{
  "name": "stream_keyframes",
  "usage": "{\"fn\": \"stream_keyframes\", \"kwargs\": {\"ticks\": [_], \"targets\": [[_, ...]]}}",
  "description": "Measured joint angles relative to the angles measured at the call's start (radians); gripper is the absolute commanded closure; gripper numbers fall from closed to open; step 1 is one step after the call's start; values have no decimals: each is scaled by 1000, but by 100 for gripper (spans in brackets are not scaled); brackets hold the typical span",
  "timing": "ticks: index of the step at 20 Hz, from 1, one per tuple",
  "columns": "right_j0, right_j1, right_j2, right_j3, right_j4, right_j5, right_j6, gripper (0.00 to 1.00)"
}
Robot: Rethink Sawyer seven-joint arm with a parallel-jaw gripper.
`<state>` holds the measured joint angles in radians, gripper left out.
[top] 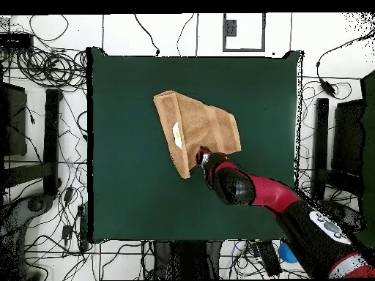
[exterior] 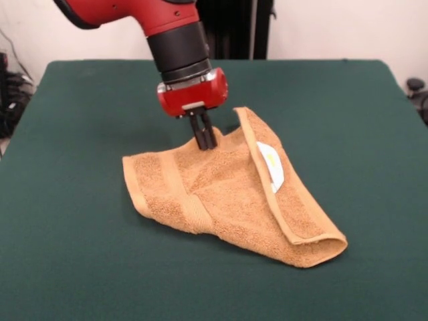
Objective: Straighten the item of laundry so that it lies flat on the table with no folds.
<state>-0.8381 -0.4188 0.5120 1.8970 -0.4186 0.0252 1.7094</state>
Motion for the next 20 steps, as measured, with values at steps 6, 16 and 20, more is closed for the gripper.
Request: {"fn": "stream_keyframes", "kwargs": {"ticks": [6, 16, 20], "targets": [[2, -18, -27, -23, -3, 0, 0, 100], [54, -47, -149, -111, -95, 0, 0, 100], [173, -112, -292, -175, -186, -18, 0, 100]]}}
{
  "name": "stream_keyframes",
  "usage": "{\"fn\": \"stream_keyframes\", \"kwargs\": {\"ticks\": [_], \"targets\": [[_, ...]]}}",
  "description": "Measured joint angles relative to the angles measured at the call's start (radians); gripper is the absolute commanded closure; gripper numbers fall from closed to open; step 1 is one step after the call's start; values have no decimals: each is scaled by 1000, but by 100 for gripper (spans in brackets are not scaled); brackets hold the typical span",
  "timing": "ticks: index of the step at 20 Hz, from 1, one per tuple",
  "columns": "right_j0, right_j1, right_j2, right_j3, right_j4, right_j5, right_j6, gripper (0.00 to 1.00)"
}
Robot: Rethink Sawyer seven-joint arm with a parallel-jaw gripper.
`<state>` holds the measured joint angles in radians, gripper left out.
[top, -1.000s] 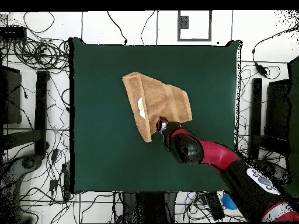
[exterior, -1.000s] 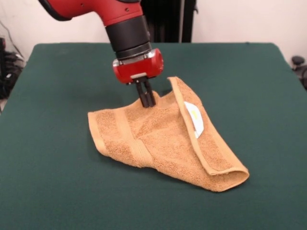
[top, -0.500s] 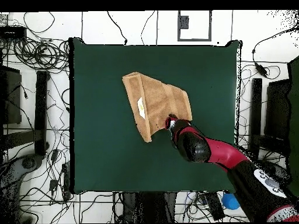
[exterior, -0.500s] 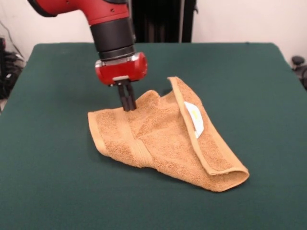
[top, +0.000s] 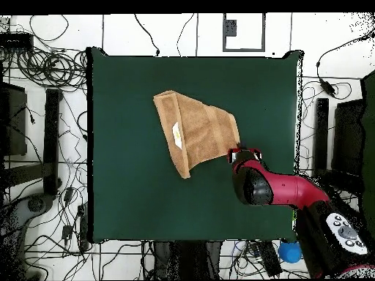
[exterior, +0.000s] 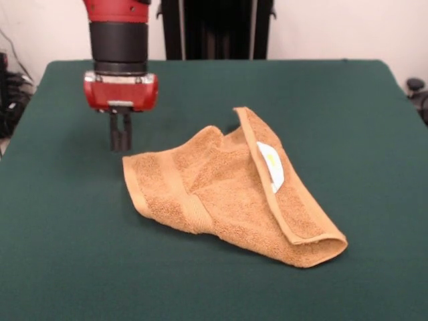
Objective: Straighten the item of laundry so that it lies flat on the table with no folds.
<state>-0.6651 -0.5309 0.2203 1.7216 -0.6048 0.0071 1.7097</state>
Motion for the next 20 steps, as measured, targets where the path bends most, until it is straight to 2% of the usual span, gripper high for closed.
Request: {"fn": "stream_keyframes", "kwargs": {"ticks": [3, 5, 10, 14, 15, 16, 20], "targets": [[56, -18, -60, -25, -18, -23, 0, 100], [127, -42, -128, -62, -33, -61, 0, 100], [134, -68, -132, -93, -35, -73, 0, 100], [55, -58, -81, -109, -33, -67, 0, 100], [25, -51, -61, -111, -32, -62, 0, 100], [-41, -31, -19, -113, -23, -44, 0, 100], [-120, 3, 28, -111, -2, -13, 0, 100]]}}
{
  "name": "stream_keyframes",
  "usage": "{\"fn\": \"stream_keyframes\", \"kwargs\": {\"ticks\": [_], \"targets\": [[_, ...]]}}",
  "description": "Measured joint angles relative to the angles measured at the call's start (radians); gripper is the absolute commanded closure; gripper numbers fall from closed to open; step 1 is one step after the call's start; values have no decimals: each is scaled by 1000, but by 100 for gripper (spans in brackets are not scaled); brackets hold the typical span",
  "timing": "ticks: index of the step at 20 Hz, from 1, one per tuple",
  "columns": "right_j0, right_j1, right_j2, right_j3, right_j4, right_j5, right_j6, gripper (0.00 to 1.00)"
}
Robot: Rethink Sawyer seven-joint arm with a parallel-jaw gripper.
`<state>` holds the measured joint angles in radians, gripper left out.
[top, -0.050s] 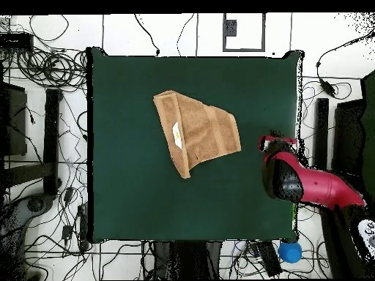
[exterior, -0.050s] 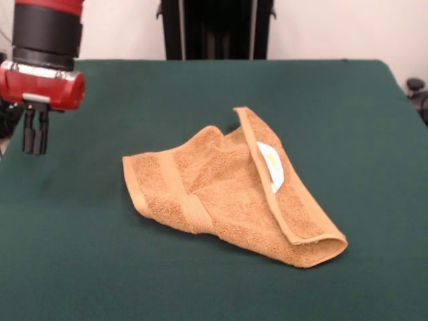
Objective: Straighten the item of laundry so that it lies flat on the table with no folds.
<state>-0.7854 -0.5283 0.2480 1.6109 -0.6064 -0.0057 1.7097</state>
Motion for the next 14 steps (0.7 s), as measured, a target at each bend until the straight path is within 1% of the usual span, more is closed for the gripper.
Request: {"fn": "stream_keyframes", "kwargs": {"ticks": [1, 2, 7, 14], "targets": [[-10, 5, 6, 1, 5, 5, 0, 100], [-40, 22, 26, 4, 22, 24, 0, 100], [-68, 50, 63, 13, 47, 56, 0, 100], [-70, 84, 115, 31, 118, 95, 0, 100]]}}
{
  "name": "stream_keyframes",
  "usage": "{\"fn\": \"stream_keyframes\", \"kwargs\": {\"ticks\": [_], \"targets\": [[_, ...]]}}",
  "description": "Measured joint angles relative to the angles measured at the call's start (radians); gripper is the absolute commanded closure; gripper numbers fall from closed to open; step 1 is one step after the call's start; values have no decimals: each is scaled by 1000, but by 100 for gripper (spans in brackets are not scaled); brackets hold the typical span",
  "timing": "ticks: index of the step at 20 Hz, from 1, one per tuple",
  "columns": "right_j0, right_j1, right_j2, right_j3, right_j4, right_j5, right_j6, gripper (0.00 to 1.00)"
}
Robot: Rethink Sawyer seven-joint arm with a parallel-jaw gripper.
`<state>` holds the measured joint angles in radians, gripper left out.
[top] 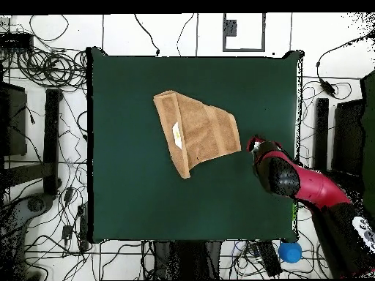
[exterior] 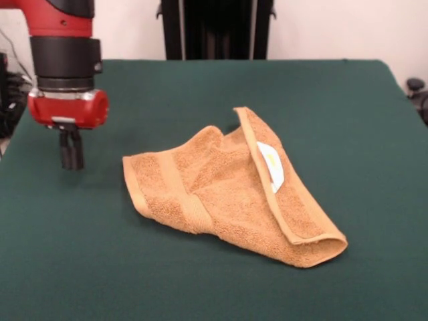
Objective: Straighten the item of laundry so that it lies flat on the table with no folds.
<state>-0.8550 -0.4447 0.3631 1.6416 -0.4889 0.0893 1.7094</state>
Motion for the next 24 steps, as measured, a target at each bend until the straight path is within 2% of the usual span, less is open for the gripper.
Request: {"fn": "stream_keyframes", "kwargs": {"ticks": [6, 13, 14, 19, 24], "targets": [[2, 26, 27, 40, 49, 3, 0, 100], [-4, 29, 34, 68, 67, 3, 0, 100], [-11, 32, 40, 76, 73, 3, 0, 0], [-32, 47, 63, 85, 87, 3, 0, 0], [-91, 82, 122, 102, 92, 3, 0, 0]]}}
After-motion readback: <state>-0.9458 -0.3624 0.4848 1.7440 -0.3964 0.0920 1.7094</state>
